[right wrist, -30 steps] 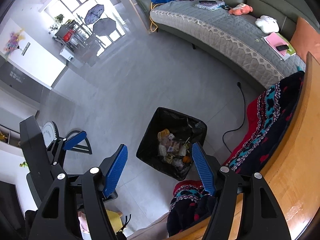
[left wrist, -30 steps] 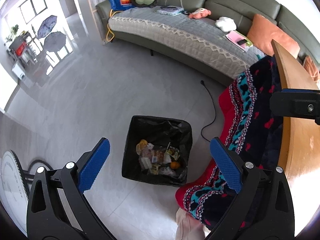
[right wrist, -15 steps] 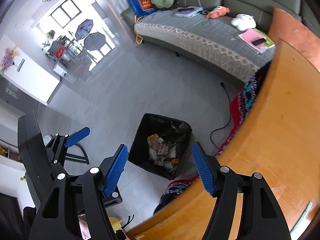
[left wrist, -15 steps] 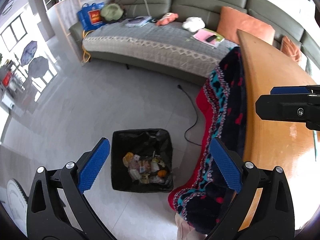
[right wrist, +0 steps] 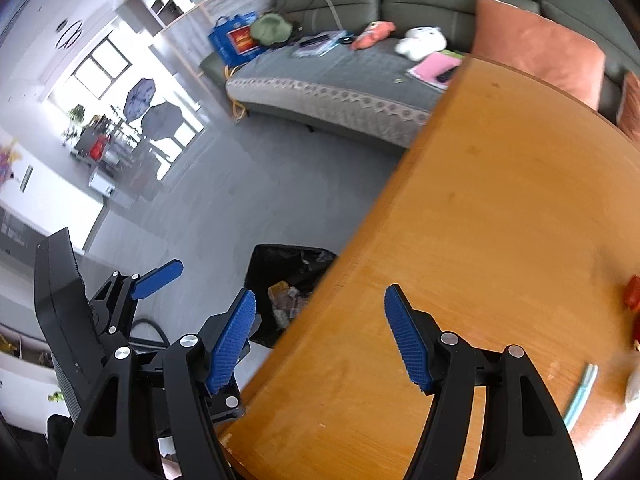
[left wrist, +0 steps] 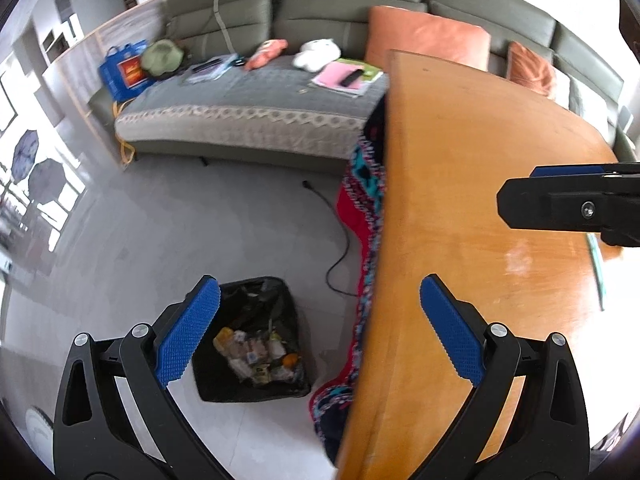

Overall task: Collect trash
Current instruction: 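Move both tools back over the table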

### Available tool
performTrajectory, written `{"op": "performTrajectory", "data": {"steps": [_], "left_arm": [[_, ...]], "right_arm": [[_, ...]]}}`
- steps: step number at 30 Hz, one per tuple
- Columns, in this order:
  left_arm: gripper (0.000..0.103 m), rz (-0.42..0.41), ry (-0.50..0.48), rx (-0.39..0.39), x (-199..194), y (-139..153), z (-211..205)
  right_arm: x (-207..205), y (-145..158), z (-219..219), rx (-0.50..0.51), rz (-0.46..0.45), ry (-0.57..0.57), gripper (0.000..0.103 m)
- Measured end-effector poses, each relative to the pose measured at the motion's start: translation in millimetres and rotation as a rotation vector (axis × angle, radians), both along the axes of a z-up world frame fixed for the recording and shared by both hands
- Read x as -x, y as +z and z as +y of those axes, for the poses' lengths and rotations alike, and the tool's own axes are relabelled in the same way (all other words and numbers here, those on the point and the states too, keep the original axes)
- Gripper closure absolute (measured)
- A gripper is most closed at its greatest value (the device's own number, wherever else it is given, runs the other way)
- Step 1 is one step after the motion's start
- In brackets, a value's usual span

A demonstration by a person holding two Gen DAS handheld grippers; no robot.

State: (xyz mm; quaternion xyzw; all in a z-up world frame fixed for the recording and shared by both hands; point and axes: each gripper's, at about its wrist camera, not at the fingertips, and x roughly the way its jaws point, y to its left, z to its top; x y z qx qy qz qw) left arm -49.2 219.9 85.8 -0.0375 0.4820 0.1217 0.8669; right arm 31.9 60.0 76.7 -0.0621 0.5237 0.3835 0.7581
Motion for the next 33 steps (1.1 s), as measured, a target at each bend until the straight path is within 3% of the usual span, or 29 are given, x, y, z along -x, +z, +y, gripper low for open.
{"op": "performTrajectory", "data": {"steps": [21, 33], "left_arm": [[0.006, 0.028, -0.314, 0.054, -78.6, -10.8, -205.4], [0.006, 0.077, -0.435, 0.054, -96.6, -22.5, -284.9]], "right_arm": [[-54.2, -7.6, -215.5, 0.004, 0.004, -0.299, 0.035], [-73.0, -25.9, -320.1, 0.059, 0.019, -0.502, 0.035]]}}
